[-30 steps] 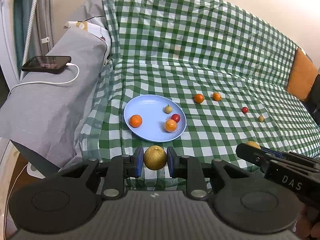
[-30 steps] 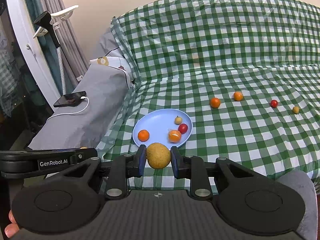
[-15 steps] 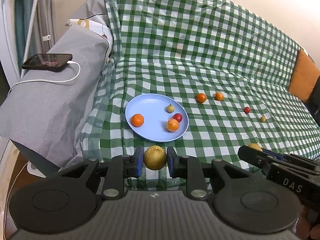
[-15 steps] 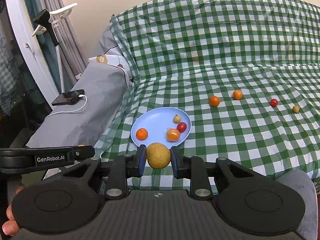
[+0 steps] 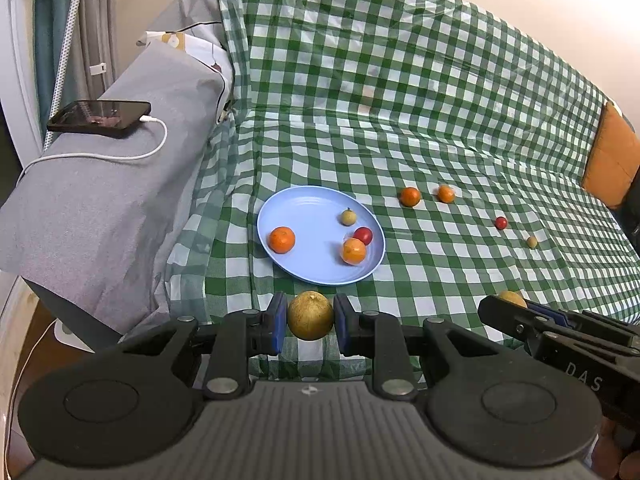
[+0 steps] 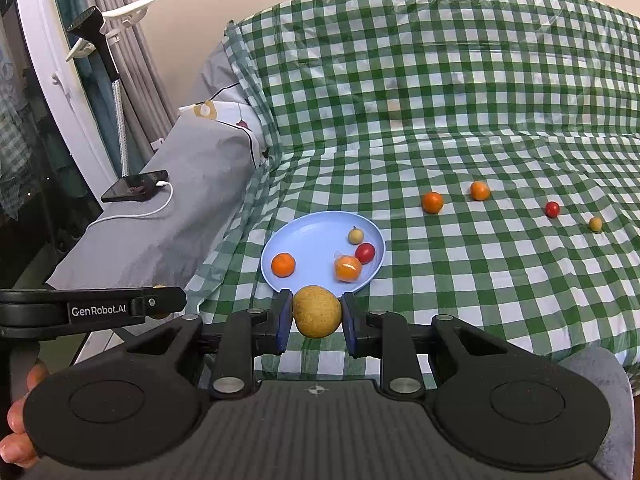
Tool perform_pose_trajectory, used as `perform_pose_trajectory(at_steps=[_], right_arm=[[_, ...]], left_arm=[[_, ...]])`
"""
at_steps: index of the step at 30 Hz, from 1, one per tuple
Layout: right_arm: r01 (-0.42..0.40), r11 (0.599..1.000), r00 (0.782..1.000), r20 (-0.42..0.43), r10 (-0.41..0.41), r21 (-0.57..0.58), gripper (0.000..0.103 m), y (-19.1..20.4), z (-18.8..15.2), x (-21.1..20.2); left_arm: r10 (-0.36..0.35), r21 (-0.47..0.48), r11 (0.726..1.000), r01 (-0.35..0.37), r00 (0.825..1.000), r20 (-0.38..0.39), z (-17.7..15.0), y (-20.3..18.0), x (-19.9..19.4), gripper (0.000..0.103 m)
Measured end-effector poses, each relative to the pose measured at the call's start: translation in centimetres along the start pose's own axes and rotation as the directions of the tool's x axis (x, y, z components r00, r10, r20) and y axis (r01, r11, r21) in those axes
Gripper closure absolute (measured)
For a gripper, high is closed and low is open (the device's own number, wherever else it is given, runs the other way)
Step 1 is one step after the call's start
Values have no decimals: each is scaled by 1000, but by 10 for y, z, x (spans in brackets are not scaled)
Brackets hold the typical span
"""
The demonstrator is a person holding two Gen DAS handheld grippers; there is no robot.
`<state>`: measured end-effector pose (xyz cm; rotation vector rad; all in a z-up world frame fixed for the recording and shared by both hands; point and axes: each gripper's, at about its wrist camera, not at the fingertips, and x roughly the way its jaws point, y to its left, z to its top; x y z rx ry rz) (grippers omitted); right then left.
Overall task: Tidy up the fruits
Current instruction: 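Carry both yellow fruits over the blue plate with both grippers, then release both yellow fruits onto the blue plate with both grippers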
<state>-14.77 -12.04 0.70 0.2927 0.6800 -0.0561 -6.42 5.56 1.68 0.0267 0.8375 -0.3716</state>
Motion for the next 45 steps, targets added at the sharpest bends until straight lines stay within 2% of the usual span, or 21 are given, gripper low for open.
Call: perform_pose_trajectory(at_steps=[12, 23, 32, 45], right_arm=[[11, 1000, 1000, -7, -11, -24, 76, -2, 2, 11], [28, 999, 998, -50, -30, -38, 76, -18, 7, 43], [60, 997, 996, -70, -64, -49, 76, -33, 20, 95], [31, 995, 994, -100, -41, -93, 76, -43, 38, 189]], left_arm=[[6, -13, 1000, -7, 1000, -23, 9, 3, 15, 76], [23, -15, 1000, -24, 999, -46, 30, 5, 46, 76], [24, 3, 1000, -24, 996, -87, 61, -4, 102, 76], [68, 37, 997, -63, 987, -147, 96, 0, 198, 76]])
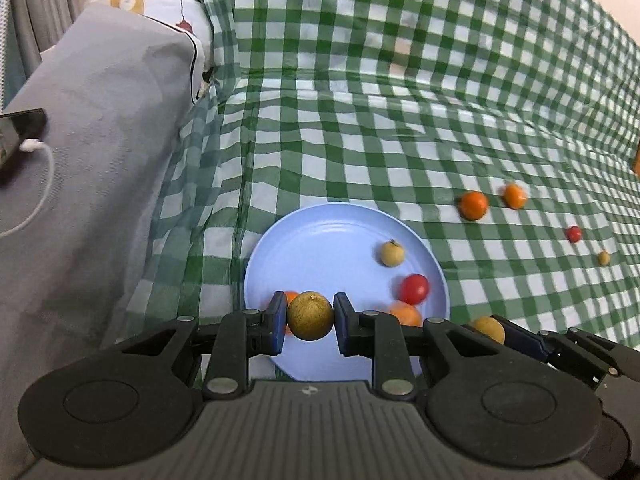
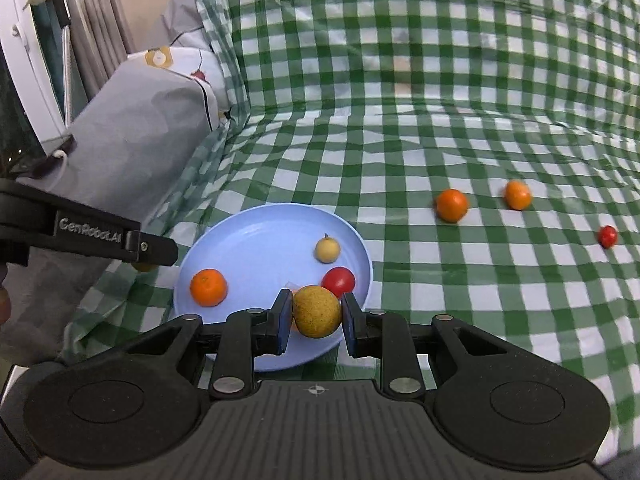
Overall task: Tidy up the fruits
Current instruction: 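Release both yellow fruits onto the blue plate with both grippers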
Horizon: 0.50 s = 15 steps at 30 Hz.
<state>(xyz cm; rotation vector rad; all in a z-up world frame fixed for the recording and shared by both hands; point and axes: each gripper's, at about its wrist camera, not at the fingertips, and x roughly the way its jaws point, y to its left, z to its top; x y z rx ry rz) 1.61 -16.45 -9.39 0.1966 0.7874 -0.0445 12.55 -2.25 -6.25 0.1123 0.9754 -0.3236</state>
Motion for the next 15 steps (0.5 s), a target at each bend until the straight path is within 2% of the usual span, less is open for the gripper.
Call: perform_pose_trajectory(at_steps=[11, 12, 14, 15], right_arm=[[-14, 1000, 1000, -23, 13, -24, 76, 2, 9, 54], [-15, 1000, 1000, -25, 14, -23, 76, 2, 9, 58], [-26, 1000, 999, -25, 25, -16, 75, 0, 12, 64], [-30, 1000, 999, -27, 29, -10, 71, -1, 13, 66]], left_arm=[[24, 18, 1000, -23, 999, -25, 17, 2, 57, 74], [25, 21, 999, -25, 999, -20, 19, 3, 59, 69], [25, 25, 999, -25, 1000, 0, 21, 5, 58, 22], [35, 21, 999, -35, 999, 23, 22, 6, 55, 12]])
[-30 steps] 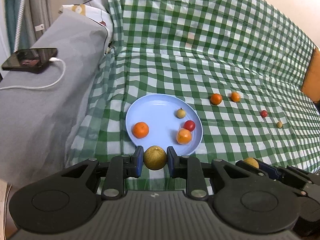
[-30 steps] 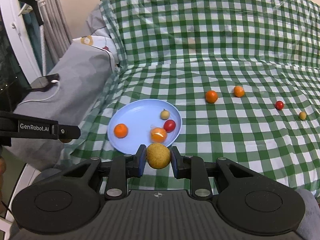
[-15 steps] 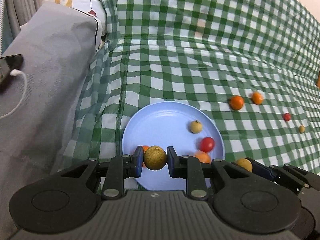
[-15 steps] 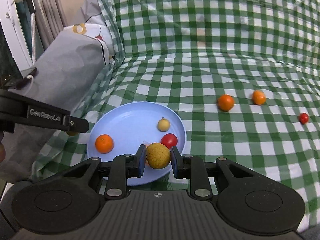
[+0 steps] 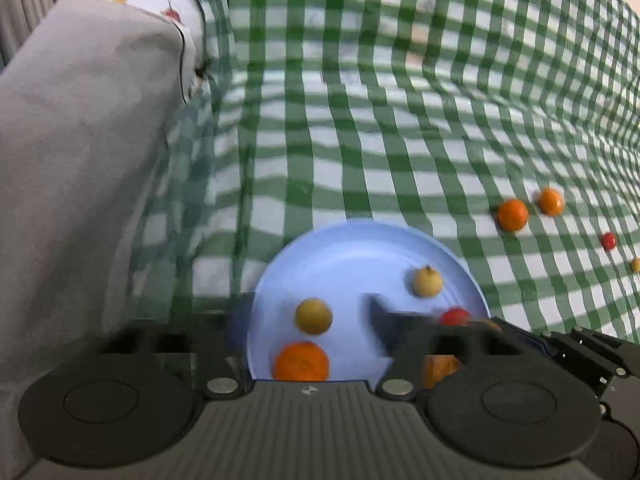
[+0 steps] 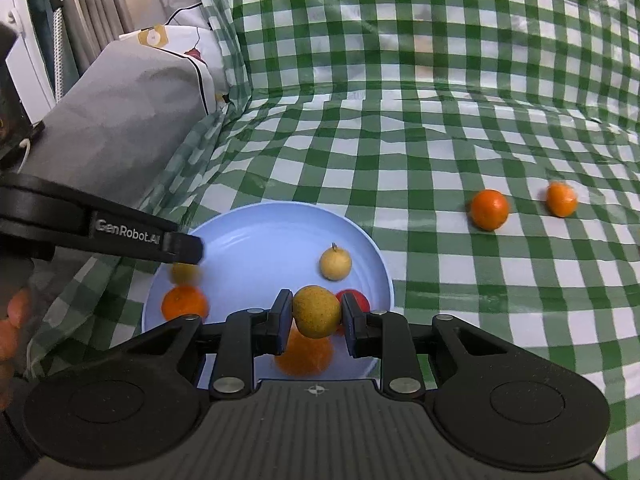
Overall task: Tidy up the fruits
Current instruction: 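Release both yellow fruits onto the blue plate with both grippers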
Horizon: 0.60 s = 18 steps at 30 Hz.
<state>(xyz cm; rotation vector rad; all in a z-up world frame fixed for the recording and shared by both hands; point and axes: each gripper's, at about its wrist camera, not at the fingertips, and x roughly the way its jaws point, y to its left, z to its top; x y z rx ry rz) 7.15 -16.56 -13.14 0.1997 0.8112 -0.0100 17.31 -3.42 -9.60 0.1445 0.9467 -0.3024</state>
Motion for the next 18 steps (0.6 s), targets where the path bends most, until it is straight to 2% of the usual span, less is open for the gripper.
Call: perform_pose_trajectory(at_steps=[1, 3, 6, 9, 14, 18], right_arm=[[-5, 1000, 1000, -10, 5, 5, 67, -1, 2, 1], [0, 1000, 1000, -16, 0, 21, 49, -3, 4, -4], [7, 999, 1000, -23, -6, 32, 35, -6, 0, -23], [10, 999, 999, -43, -8, 34, 24, -5, -12, -50], [10, 999, 997, -80, -6, 50, 17, 1, -30, -92], [4, 999, 999, -51, -2, 48, 12, 12, -35, -130]], left_arm=[[17, -5, 1000, -17, 1000, 25, 0, 1, -5, 0], [34, -5, 999, -33, 998, 57, -1, 3, -18, 0], [37, 29, 999, -38, 999, 31, -8, 4, -33, 0], [39, 19, 999, -39, 999, 18, -27, 8, -56, 0], [33, -36, 999, -34, 999, -23, -59, 13, -96, 0], [34, -61, 998, -35, 999, -12, -77, 15, -128, 0]])
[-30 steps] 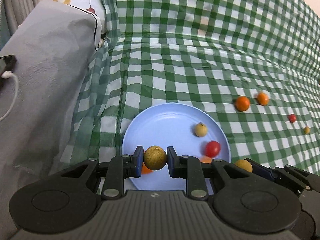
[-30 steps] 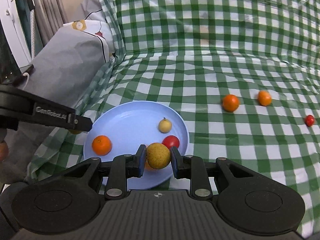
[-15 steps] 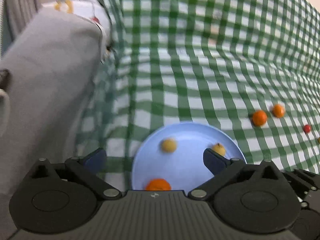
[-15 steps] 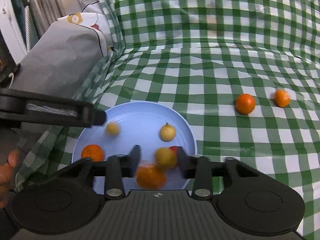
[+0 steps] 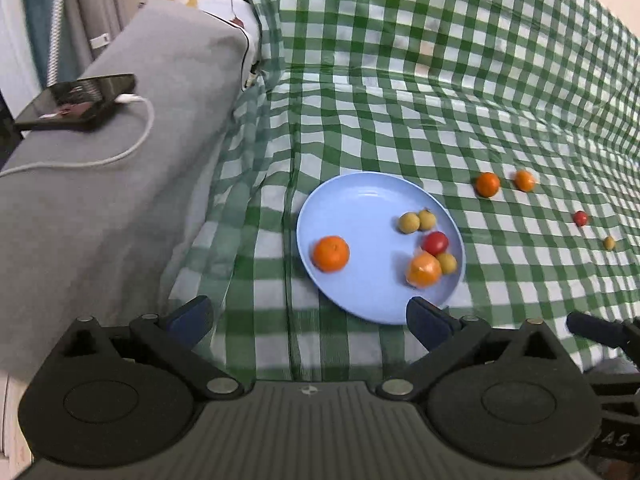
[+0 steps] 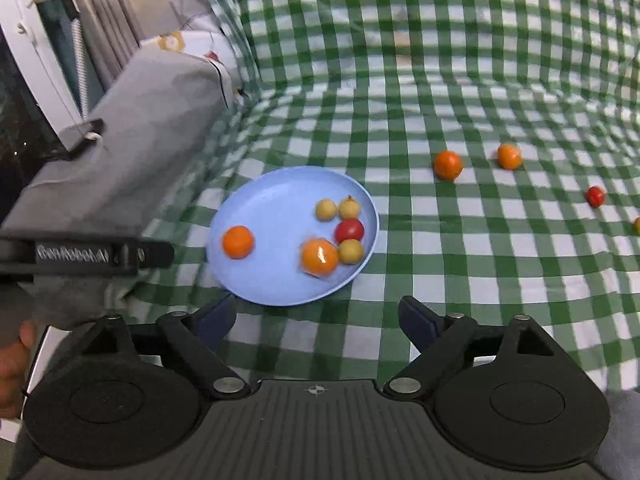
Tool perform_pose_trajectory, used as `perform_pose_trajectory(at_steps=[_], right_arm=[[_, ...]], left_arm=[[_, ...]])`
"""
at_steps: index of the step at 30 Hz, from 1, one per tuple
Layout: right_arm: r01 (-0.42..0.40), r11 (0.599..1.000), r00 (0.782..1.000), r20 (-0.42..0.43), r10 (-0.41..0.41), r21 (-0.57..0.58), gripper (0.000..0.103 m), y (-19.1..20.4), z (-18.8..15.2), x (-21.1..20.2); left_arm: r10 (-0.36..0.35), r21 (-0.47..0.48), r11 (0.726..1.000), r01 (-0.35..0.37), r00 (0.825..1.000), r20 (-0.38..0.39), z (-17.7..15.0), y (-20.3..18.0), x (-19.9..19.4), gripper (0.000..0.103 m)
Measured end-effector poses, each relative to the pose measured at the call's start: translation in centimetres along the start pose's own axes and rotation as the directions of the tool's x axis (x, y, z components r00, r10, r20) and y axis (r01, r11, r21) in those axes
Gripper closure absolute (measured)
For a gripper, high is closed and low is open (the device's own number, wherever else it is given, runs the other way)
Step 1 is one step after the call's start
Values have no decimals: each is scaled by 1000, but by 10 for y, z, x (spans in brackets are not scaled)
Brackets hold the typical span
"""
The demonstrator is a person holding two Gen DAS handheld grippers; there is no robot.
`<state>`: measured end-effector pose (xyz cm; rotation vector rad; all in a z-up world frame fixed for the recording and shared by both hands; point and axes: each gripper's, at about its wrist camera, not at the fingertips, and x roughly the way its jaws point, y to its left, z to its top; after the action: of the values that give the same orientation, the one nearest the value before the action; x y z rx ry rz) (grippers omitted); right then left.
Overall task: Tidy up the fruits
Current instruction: 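Release both yellow fruits onto the blue plate with both grippers, then move both open grippers away from the plate toward the remaining fruits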
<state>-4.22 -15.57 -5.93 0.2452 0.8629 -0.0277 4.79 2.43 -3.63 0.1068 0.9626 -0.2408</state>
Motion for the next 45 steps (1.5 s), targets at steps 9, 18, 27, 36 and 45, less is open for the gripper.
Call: perform_pose_trajectory(at_steps=[9, 18, 27, 36, 45], right_arm=[[3, 999, 991, 137, 2, -41, 1, 28, -9, -92], [33, 999, 967, 252, -27, -21, 1, 39, -32, -145], [33, 999, 948, 318, -30, -6, 1, 39, -55, -181], [22, 999, 938, 347, -31, 29, 1, 33, -65, -192], [12, 999, 938, 347, -23, 32, 1, 31, -64, -188]], left_arm=[[-20, -60, 998, 27, 994, 112, -22, 10, -74, 0], [-16, -65, 997, 31, 975, 221, -43, 10, -131, 0], [-36, -14, 999, 41, 963, 268, -66, -7, -168, 0], [-39, 23, 999, 34, 960, 277, -78, -17, -177, 0], [-25, 21, 1000, 20, 965, 261, -74, -15, -170, 0]])
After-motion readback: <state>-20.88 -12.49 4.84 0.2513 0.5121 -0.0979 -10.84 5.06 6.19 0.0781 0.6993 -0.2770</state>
